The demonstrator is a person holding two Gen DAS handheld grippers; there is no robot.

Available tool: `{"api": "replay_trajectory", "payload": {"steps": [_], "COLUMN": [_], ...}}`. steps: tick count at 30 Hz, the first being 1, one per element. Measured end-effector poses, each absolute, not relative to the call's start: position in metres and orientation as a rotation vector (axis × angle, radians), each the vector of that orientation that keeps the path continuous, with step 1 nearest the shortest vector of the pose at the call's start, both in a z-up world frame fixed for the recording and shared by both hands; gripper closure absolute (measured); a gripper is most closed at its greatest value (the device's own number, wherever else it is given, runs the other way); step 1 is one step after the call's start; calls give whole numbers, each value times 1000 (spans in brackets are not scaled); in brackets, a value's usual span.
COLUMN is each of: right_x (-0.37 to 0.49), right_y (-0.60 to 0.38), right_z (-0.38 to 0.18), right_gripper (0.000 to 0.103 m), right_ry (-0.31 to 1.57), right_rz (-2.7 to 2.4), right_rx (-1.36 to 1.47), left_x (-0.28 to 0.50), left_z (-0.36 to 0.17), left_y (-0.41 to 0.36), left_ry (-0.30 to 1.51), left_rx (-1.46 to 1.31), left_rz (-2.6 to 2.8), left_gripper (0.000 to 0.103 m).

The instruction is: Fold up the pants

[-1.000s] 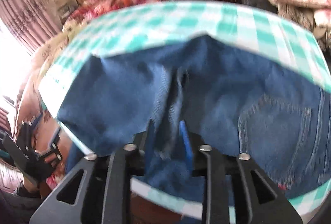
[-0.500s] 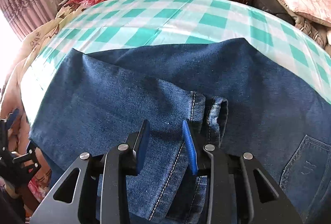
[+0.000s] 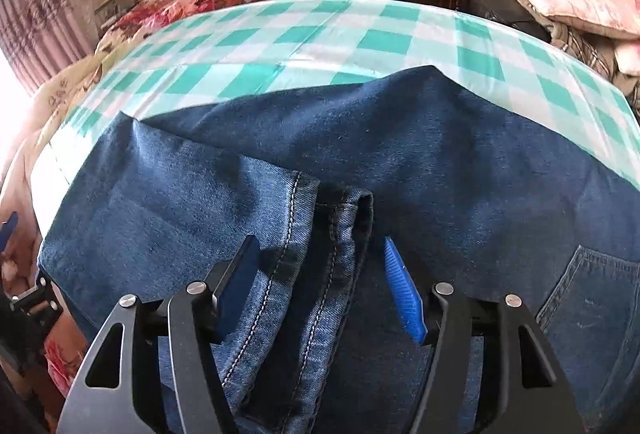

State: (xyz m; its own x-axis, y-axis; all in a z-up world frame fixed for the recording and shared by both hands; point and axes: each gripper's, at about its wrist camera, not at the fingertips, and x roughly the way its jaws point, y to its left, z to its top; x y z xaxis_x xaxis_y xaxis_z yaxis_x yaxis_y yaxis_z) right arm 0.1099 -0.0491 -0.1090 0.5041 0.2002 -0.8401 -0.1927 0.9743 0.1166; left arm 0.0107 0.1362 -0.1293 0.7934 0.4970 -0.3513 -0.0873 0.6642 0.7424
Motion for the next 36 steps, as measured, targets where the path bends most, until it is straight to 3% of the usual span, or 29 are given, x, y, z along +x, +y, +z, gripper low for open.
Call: {"api": "replay_trajectory", "payload": {"steps": [2, 5, 8, 10, 11, 14, 15, 20, 25, 28, 30, 33, 36], "right_x": [109, 111, 118, 126, 129, 142, 148, 163, 155, 140, 129, 112, 98], "right_y": [-48, -48, -47, -46, -45, -34, -32, -33, -65, -95, -104, -106, -99], "right_z": [-101, -91, -90, -92, -92, -96, -101, -110, -92, -83, -85, -96, -113], "right_gripper": [42, 42, 42, 49, 58, 64, 78, 89, 89, 89, 88, 88, 88], "right_ry": [993, 980, 986, 1000, 1004, 999, 1014, 1032, 988, 993, 1024, 1085, 1149], "right_rz": [244, 255, 264, 263, 277, 299, 291, 288, 234, 194, 214, 284, 353], "right_rx": [8, 23, 31, 53, 62, 10, -17, -20, 141, 214, 241, 312, 361], "left_x": [14, 21, 17, 7, 3, -19, -21, -40, 48, 110, 142, 133, 76], "left_z": [-134, -127, -133, -133, -131, -126, -122, -81, -34, -45, -58, -61, -63], "left_y": [139, 171, 164, 160, 161, 164, 166, 160, 152, 137, 124, 89, 38], "left_ry": [587, 684, 674, 660, 660, 655, 651, 571, 566, 665, 751, 711, 645], "left_rx": [818, 573, 608, 644, 640, 597, 583, 427, 132, 146, 85, 174, 250], "left_rz": [365, 363, 343, 342, 339, 309, 297, 209, -45, -107, -189, -269, -444], "left_gripper": [19, 17, 18, 18, 18, 18, 20, 48, 50, 61, 62, 64, 62]}}
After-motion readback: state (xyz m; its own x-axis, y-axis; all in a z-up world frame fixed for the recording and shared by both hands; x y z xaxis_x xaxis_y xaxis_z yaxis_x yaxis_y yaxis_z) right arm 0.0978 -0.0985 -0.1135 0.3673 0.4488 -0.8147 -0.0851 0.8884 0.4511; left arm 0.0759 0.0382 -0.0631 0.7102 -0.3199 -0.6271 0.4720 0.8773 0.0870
